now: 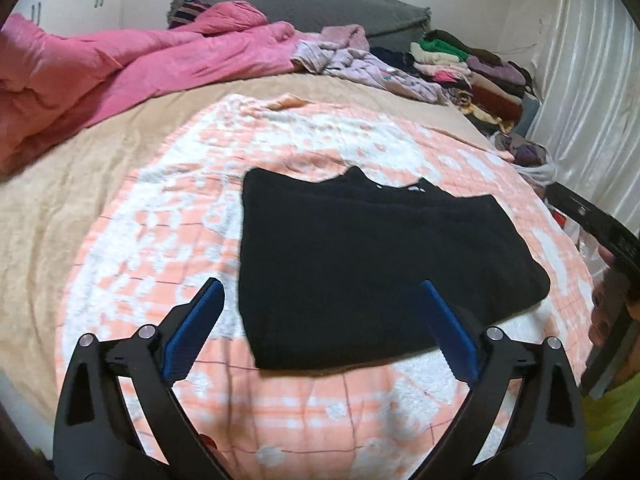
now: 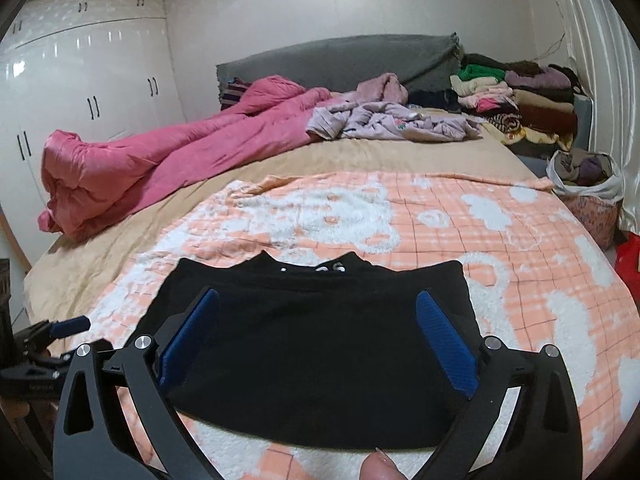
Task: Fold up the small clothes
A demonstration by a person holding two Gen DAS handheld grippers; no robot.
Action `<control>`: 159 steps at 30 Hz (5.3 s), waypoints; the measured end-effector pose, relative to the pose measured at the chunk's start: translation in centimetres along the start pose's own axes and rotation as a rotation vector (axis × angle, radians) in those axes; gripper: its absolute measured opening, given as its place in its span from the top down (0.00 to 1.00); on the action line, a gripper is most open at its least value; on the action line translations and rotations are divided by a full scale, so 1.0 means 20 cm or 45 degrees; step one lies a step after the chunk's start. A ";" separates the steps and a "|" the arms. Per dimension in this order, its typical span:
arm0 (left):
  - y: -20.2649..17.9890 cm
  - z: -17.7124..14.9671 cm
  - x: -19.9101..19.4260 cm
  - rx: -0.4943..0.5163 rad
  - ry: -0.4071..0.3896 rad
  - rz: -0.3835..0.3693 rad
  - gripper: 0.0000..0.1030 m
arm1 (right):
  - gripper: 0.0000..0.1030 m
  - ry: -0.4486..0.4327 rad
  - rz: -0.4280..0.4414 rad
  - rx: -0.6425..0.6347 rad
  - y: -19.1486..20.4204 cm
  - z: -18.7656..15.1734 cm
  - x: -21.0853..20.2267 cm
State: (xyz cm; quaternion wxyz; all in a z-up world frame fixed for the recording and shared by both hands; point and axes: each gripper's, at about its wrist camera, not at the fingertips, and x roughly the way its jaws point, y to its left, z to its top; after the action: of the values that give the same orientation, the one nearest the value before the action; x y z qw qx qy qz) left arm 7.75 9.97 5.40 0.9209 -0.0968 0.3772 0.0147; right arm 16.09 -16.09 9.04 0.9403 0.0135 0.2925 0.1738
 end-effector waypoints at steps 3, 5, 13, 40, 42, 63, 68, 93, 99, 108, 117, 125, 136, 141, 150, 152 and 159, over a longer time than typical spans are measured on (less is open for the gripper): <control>0.03 0.01 -0.02 -0.022 -0.006 0.021 0.09 | 0.04 -0.019 0.005 -0.032 0.04 -0.01 -0.04; 0.06 0.01 -0.04 -0.036 -0.011 0.035 0.09 | 0.04 -0.028 0.013 -0.045 0.06 -0.01 -0.06; 0.18 0.02 -0.07 -0.085 -0.025 0.084 0.09 | 0.04 -0.031 0.073 -0.123 0.20 -0.04 -0.08; 0.70 0.02 0.03 -0.320 0.019 0.202 0.09 | 0.04 0.146 0.306 -0.349 0.69 -0.26 0.20; 0.71 0.01 0.06 -0.325 0.029 0.205 0.09 | 0.04 0.163 0.307 -0.356 0.71 -0.28 0.22; 0.60 0.16 0.42 -0.223 0.165 0.127 0.09 | 0.04 0.278 0.233 -0.617 0.93 -0.53 0.42; 0.51 0.22 0.52 -0.162 0.204 0.112 0.09 | 0.04 0.305 0.166 -0.670 0.97 -0.59 0.50; 0.38 0.37 0.78 -0.070 0.341 0.065 0.09 | 0.74 0.162 0.143 -0.662 0.88 -0.53 0.55; 0.39 0.38 0.79 -0.100 0.372 0.026 0.09 | 0.79 0.189 0.250 -0.509 0.78 -0.46 0.56; 0.39 0.34 0.83 -0.208 0.425 -0.164 0.12 | 0.81 0.171 0.334 -0.400 0.73 -0.43 0.54; 0.34 0.30 0.88 -0.261 0.455 -0.268 0.45 | 0.83 0.153 0.348 -0.387 0.73 -0.43 0.50; 0.27 0.35 0.81 -0.258 0.424 -0.267 0.81 | 0.85 0.117 0.345 -0.372 0.70 -0.41 0.46; 0.05 0.47 0.61 -0.180 0.299 -0.242 0.83 | 0.90 -0.032 0.348 -0.299 0.56 -0.37 0.27; -0.10 0.52 0.55 -0.135 0.261 -0.249 0.83 | 0.90 -0.078 0.335 -0.240 0.46 -0.35 0.20; -0.40 0.55 0.51 -0.035 0.224 -0.252 0.83 | 0.92 -0.133 0.306 -0.107 0.26 -0.36 0.08; -0.46 0.55 0.51 -0.008 0.224 -0.253 0.83 | 0.92 -0.140 0.296 -0.089 0.23 -0.37 0.06; -0.62 0.54 0.55 0.048 0.250 -0.256 0.83 | 0.92 -0.146 0.261 -0.030 0.12 -0.42 0.02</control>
State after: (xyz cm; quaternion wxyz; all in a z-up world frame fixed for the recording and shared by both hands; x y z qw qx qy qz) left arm 24.34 -0.73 7.22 0.8781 -0.1176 0.4540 -0.0943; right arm 10.97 -14.34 2.29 0.9328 0.0423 0.2333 0.2714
